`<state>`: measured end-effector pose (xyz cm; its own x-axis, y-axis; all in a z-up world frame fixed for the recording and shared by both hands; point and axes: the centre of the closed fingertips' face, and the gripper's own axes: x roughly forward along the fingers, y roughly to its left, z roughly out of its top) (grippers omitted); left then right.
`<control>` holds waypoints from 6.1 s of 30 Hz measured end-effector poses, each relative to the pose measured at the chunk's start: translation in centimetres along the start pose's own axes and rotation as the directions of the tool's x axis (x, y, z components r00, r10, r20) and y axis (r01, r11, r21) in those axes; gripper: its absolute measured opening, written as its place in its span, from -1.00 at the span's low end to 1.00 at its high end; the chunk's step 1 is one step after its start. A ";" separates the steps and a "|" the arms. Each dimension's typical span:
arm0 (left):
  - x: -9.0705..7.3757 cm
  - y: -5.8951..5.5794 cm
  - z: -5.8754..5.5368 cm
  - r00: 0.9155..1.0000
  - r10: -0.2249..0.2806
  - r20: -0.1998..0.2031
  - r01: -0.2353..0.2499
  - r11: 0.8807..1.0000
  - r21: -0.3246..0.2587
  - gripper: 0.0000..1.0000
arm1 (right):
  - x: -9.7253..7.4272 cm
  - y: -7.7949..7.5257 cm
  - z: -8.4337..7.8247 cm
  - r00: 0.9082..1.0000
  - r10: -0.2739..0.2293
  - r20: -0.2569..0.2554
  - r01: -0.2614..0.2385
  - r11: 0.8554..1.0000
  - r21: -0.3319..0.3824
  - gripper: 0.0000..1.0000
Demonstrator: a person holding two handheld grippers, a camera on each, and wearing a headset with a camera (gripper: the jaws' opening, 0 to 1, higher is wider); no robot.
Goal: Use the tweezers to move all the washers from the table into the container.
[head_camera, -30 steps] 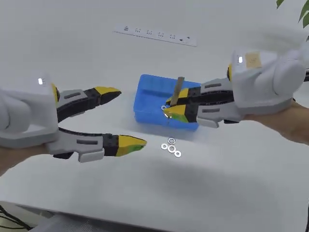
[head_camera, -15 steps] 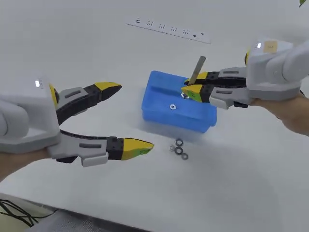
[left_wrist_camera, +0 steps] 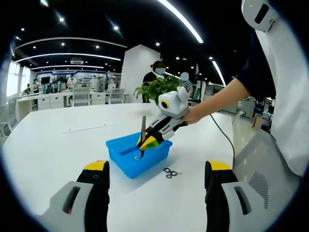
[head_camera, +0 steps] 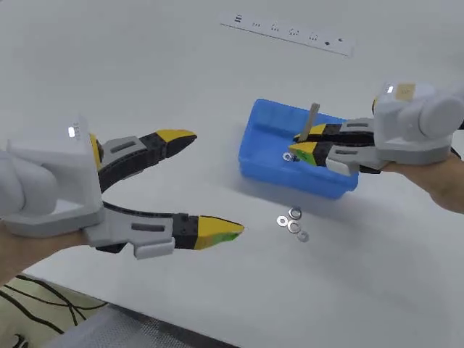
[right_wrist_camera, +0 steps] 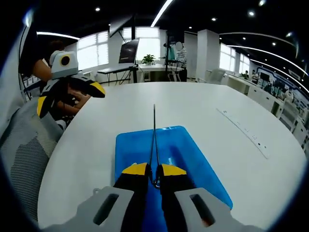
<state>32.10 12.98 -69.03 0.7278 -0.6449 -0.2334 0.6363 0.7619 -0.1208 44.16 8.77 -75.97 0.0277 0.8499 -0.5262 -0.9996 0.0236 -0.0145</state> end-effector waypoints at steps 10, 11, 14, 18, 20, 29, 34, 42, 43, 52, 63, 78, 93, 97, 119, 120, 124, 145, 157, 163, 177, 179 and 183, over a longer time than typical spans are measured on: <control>0.3 -0.2 0.0 1.000 0.000 -0.009 0.000 1.000 -0.006 0.72 | 0.5 0.3 -0.3 1.000 0.015 -0.002 -0.015 1.000 -0.015 -0.80; 0.4 -0.2 0.0 1.000 0.000 -0.011 0.000 1.000 -0.006 0.72 | 0.5 0.3 -0.4 1.000 0.015 -0.004 -0.015 1.000 -0.015 -0.80; 0.5 -0.2 0.1 1.000 0.000 -0.010 0.000 1.000 -0.010 0.72 | 0.4 0.3 -0.3 1.000 0.009 -0.005 -0.009 1.000 -0.015 -0.80; 1.3 -0.1 0.5 1.000 -0.014 -0.005 0.014 1.000 -0.009 0.72 | -0.2 0.0 0.1 1.000 -0.009 0.002 0.009 1.000 -0.016 -0.80; 2.2 0.1 1.0 1.000 -0.029 -0.002 0.029 1.000 0.006 0.71 | -0.5 -0.1 0.5 1.000 -0.014 0.005 0.014 1.000 -0.015 -0.82; 7.0 2.8 4.8 0.998 -0.060 0.036 0.058 0.996 0.063 0.62 | -1.2 0.7 2.0 1.000 -0.003 0.027 0.004 0.999 -0.054 -0.84; 9.4 3.4 5.8 0.994 -0.105 0.020 0.103 0.991 0.087 0.38 | -1.4 0.9 2.0 1.000 0.008 0.011 -0.007 0.996 -0.083 -0.84; 11.4 2.1 6.5 0.975 -0.222 0.015 0.221 0.974 0.053 -0.17 | -1.7 1.6 2.3 1.000 0.022 0.009 -0.021 0.994 -0.104 -0.84; 11.5 1.9 6.4 0.972 -0.236 0.008 0.235 0.970 0.057 -0.26 | -1.7 1.6 2.3 1.000 0.024 0.009 -0.023 0.994 -0.106 -0.84; 12.1 0.8 6.1 0.951 -0.304 -0.060 0.308 0.946 0.096 -0.57 | -1.4 2.2 2.1 0.999 0.041 -0.002 -0.041 0.992 -0.121 -0.84; 11.6 -0.1 6.1 0.921 -0.372 -0.115 0.384 0.917 0.110 -0.82 | -1.3 2.3 2.6 0.999 0.047 0.007 -0.046 0.990 -0.134 -0.84; 11.9 0.1 6.3 0.936 -0.310 -0.167 0.348 0.886 0.306 -0.90 | -1.3 1.9 2.7 1.000 -0.007 -0.019 0.004 0.987 -0.163 -0.73; 10.8 1.1 7.4 0.951 -0.263 -0.160 0.304 0.884 0.355 -0.91 | -4.2 2.1 2.5 0.996 -0.090 0.002 0.090 0.993 -0.077 -0.33; 10.2 0.8 7.7 0.953 -0.258 -0.158 0.299 0.882 0.365 -0.91 | -5.5 2.4 2.3 0.993 -0.117 0.018 0.118 0.991 -0.063 -0.24; 7.0 -4.4 7.6 0.948 -0.294 -0.126 0.320 0.873 0.368 -0.90 | -11.1 8.1 -1.5 0.979 -0.199 0.042 0.196 0.979 0.063 0.20; 7.0 -4.6 7.4 0.947 -0.297 -0.126 0.323 0.872 0.367 -0.90 | -11.1 8.3 -1.7 0.980 -0.196 0.040 0.193 0.979 0.068 0.22; 7.2 -5.7 6.5 0.942 -0.311 -0.126 0.336 0.872 0.356 -0.90 | -11.1 9.2 -2.5 0.984 -0.179 0.024 0.177 0.981 0.077 0.31; 7.4 -6.7 1.8 0.922 -0.349 -0.167 0.385 0.873 0.301 -0.90 | -9.8 12.0 -6.5 0.999 -0.034 -0.034 0.038 0.992 0.119 0.81; 8.2 -6.5 1.2 0.918 -0.361 -0.162 0.394 0.872 0.289 -0.91 | -8.6 13.3 -6.7 1.000 0.000 -0.002 0.000 0.985 0.170 0.95; 8.6 -6.7 1.0 0.916 -0.366 -0.166 0.400 0.868 0.295 -0.91 | -8.6 13.7 -6.7 1.000 0.001 0.017 -0.004 0.981 0.193 1.00; 9.0 -6.8 0.3 0.908 -0.366 -0.203 0.414 0.855 0.312 -0.90 | -8.9 14.1 -6.8 0.999 -0.005 0.041 -0.005 0.972 0.235 0.98; 8.9 -6.8 0.3 0.910 -0.365 -0.199 0.412 0.857 0.310 -0.90 | -8.8 14.1 -6.9 0.999 -0.004 0.041 -0.006 0.971 0.237 0.97; 9.0 -6.7 0.4 0.911 -0.363 -0.197 0.409 0.858 0.311 -0.91 | -8.7 14.4 -6.9 0.999 0.002 0.042 -0.012 0.971 0.240 0.96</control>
<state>34.41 2.04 -69.96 0.3812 -0.8520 -0.3589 0.9233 0.3706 0.1008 29.57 -1.90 -77.46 0.0259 0.8714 -0.4899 -0.9705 0.1394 0.1966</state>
